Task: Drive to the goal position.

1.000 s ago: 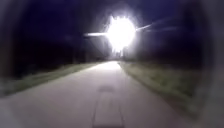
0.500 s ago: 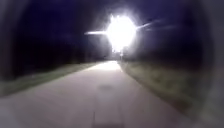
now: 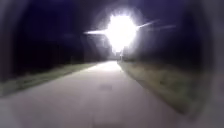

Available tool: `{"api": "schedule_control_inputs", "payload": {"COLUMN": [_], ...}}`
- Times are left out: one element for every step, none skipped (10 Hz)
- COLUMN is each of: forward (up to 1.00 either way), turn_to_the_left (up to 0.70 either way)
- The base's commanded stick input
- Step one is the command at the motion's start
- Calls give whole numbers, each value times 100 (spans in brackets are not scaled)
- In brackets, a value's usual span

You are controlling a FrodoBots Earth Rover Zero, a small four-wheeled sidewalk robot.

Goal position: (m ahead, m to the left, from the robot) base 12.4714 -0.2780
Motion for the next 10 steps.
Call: {"api": "schedule_control_inputs", "payload": {"forward": [100, 100, 100, 100, 100, 100, 100, 100, 100, 100], "turn_to_the_left": [0, 2, 5, 6, 5, 5, 4, 3, 3, 2]}}
